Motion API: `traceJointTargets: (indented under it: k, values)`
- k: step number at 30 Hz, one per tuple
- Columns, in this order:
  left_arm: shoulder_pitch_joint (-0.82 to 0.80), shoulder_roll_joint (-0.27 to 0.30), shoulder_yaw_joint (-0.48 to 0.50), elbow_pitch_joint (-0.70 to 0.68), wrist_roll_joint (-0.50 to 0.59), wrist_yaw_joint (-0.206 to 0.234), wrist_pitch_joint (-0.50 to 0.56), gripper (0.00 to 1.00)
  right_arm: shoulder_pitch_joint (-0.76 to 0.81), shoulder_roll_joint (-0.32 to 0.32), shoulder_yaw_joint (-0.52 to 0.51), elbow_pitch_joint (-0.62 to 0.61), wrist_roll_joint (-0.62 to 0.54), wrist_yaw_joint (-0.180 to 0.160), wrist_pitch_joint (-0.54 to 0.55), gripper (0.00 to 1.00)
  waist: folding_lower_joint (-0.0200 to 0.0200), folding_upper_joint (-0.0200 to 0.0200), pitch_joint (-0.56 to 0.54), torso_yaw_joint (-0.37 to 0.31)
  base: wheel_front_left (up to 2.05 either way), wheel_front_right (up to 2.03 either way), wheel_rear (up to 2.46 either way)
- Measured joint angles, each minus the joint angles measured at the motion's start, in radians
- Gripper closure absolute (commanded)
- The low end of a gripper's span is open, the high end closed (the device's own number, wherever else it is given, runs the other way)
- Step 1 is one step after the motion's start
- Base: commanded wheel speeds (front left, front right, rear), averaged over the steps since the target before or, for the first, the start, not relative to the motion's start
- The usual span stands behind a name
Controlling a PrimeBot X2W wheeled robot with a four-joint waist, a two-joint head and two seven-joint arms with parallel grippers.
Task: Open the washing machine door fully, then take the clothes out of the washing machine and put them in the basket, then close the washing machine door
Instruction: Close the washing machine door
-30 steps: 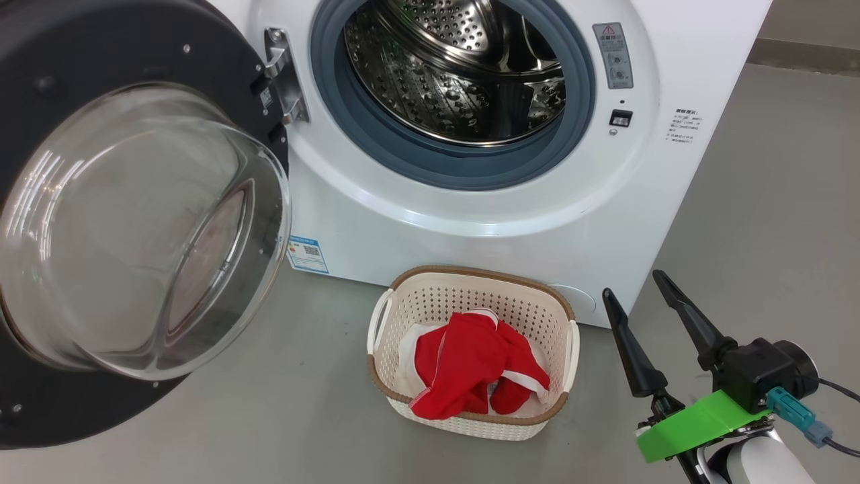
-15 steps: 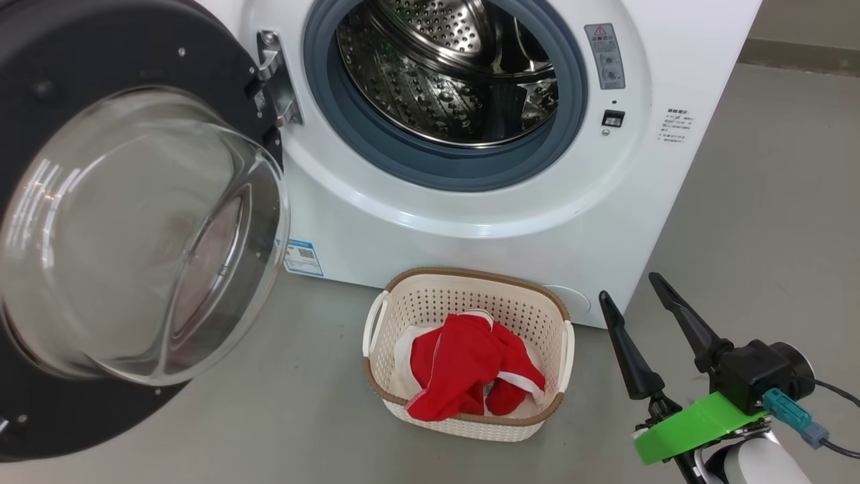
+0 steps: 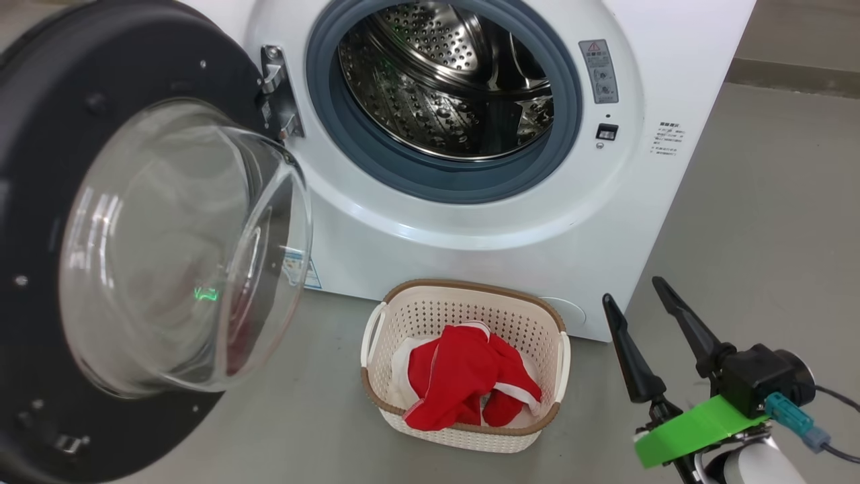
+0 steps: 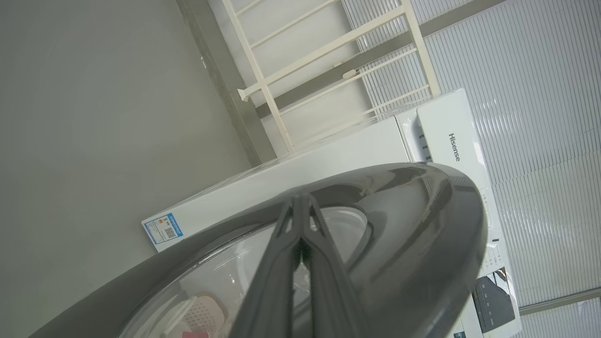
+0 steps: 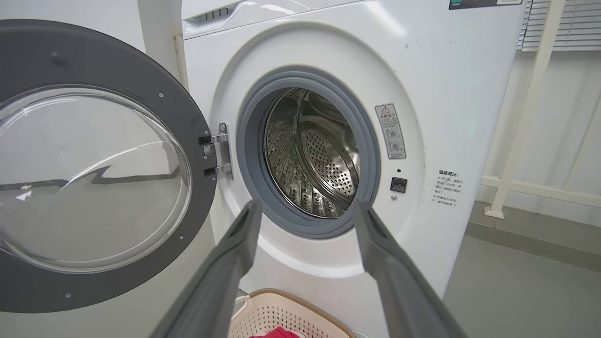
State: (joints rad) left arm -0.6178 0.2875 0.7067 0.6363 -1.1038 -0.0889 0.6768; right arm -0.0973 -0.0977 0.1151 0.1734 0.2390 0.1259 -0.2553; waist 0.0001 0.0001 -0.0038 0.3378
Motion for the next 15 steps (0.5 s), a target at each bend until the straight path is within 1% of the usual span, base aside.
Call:
traceJointTargets:
  k: [6,10,11,12,13,15]
  values:
    - [0.072,-0.096,0.01,-0.134,-0.049,0.014,0.033,1.0,0.018,0.006,-0.001,0.004,0.0,0.0,0.0,0.0,0.0,0.0,-0.01,-0.006,0.0,0.0,0.0]
    - [0.118,-0.16,0.012,-0.247,-0.067,0.041,0.056,1.0,0.018,0.006,-0.002,0.005,0.001,0.0,0.0,0.0,0.0,0.0,-0.014,-0.014,0.0,0.0,0.0]
    - [0.118,-0.16,0.012,-0.247,-0.067,0.041,0.056,1.0,0.018,0.006,-0.002,0.005,0.001,0.0,0.0,0.0,0.0,0.0,-0.014,-0.014,0.0,0.0,0.0]
    - [0.141,-0.187,0.011,-0.305,-0.086,0.055,0.078,1.0,0.019,0.006,-0.001,0.007,0.004,0.0,0.0,0.0,0.0,0.0,-0.015,-0.018,0.0,0.0,0.0]
    - [0.141,-0.187,0.011,-0.305,-0.086,0.055,0.078,1.0,0.019,0.006,-0.001,0.007,0.004,0.0,0.0,0.0,0.0,0.0,-0.015,-0.018,0.0,0.0,0.0]
    - [0.162,-0.211,0.007,-0.36,-0.103,0.068,0.094,1.0,0.021,0.006,-0.001,0.009,0.006,0.0,0.0,0.0,0.0,0.0,-0.015,-0.024,0.0,0.0,0.0]
